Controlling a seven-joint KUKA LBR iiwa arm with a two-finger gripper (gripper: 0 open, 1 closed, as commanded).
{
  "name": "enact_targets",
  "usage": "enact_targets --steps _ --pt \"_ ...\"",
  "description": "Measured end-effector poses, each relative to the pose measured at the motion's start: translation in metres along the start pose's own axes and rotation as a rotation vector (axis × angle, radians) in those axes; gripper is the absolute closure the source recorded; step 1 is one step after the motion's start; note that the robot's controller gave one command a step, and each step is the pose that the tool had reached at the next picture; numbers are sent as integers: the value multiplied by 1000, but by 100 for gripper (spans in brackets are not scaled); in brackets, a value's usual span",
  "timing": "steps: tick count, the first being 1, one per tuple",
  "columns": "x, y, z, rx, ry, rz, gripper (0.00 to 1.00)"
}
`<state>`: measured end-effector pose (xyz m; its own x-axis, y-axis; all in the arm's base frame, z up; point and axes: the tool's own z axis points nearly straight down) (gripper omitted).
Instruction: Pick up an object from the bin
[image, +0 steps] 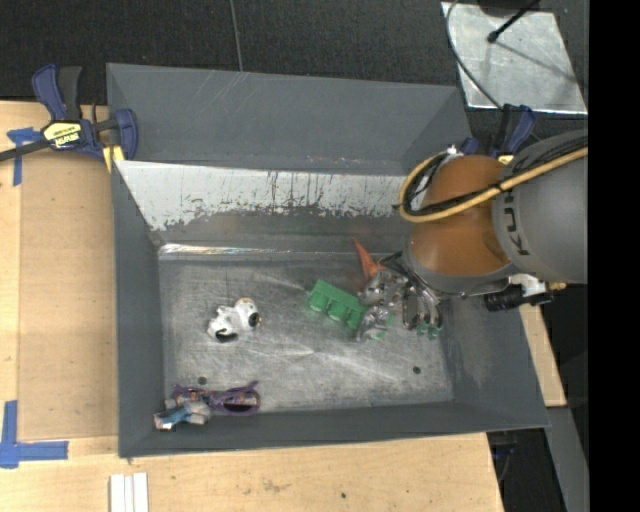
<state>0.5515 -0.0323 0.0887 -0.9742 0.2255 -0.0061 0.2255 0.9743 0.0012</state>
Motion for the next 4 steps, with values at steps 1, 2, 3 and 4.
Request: enact_targets --steps 1,2,3,4 --pt "0 0 0 0 0 0 100" --pt "13 6 -73 2 8 13 0" --pt "21 12 -139 0 0 21 0" --pt "31 7 -80 0 -3 -15 0"
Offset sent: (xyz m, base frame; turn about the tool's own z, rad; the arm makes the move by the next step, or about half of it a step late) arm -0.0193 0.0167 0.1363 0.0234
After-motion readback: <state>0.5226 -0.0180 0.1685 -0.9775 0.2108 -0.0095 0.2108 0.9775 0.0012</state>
